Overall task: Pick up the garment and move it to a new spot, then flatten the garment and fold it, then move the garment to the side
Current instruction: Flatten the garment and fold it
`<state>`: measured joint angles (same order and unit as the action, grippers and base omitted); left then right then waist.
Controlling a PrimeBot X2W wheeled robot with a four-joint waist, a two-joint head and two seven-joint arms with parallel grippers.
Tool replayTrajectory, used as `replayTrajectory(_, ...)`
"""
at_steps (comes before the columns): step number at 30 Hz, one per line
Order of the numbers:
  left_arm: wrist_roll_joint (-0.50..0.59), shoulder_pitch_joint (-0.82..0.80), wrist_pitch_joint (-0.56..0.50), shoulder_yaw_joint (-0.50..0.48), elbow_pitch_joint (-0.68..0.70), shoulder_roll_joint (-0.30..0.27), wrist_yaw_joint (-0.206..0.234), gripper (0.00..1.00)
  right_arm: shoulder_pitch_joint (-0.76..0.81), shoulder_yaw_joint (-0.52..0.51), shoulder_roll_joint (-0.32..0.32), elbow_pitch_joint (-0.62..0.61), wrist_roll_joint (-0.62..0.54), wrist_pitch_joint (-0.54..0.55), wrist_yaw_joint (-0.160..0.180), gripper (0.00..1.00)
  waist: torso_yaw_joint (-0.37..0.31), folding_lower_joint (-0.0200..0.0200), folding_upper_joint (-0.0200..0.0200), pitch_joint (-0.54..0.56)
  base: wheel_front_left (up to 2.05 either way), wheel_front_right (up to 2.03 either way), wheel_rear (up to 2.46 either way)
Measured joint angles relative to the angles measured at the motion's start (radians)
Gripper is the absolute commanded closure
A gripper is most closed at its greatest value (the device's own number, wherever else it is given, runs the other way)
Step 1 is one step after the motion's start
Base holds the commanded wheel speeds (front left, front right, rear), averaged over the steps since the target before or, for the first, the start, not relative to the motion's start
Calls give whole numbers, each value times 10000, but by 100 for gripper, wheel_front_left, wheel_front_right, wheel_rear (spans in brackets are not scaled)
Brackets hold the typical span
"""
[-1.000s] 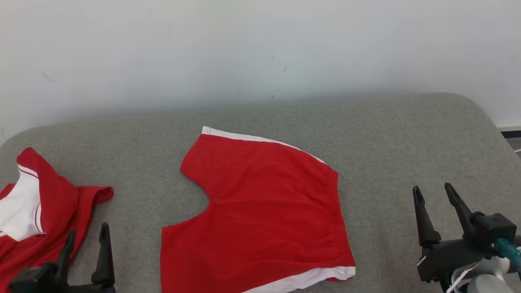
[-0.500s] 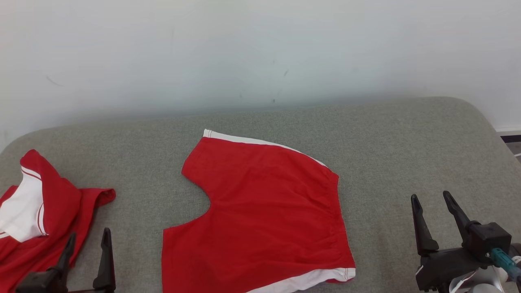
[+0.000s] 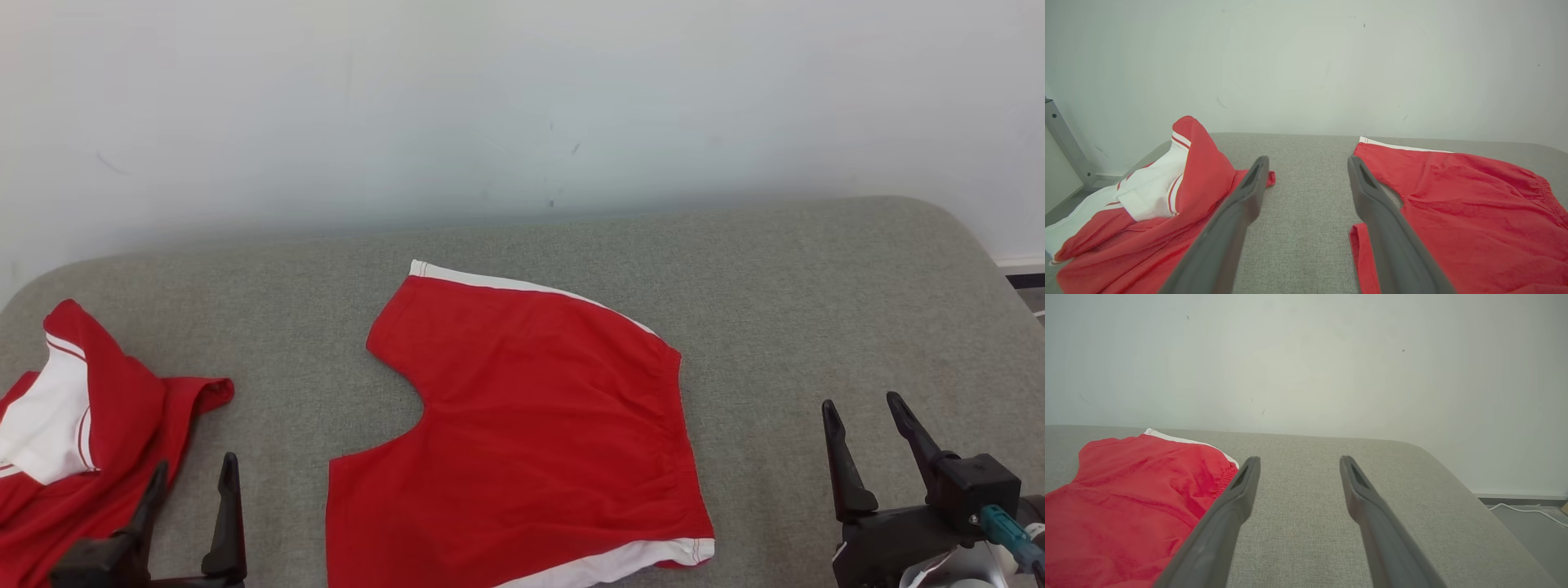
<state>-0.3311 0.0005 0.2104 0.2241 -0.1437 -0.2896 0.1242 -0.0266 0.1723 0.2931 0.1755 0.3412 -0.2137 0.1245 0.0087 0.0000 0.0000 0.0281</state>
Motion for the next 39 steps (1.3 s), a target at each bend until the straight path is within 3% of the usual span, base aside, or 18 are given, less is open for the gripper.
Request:
replayTrajectory(9, -73, 174, -407, 113, 167, 46, -33, 0, 20, 4, -46, -217, -104, 453, 0, 0, 79, 0, 0, -29, 0, 0, 0)
replayTrajectory(16, -545, 418, -1369, 809, 318, -12, -907, 0, 366, 268, -52, -330, 161, 1342, -128, 0, 208, 0, 0, -99, 0, 0, 0)
replayTrajectory(25, -1584, 589, -3214, 1505, 280, -176, -2113, 0, 590, 926, -121, -255, 725, 2934, -708, 0, 358, 0, 0, -265, 0, 0, 0)
replayTrajectory(32, -2479, 560, -4504, 1766, -123, -188, -2226, 0, 567, 1402, -270, 40, 897, 4077, -909, 0, 541, 0, 0, -447, 0, 0, 0)
replayTrajectory(39, -2715, 546, -5283, 2069, -458, -15, -2309, 0, 572, 1695, -408, 171, 984, 4656, -1041, 0, 690, 0, 0, -473, 0, 0, 0)
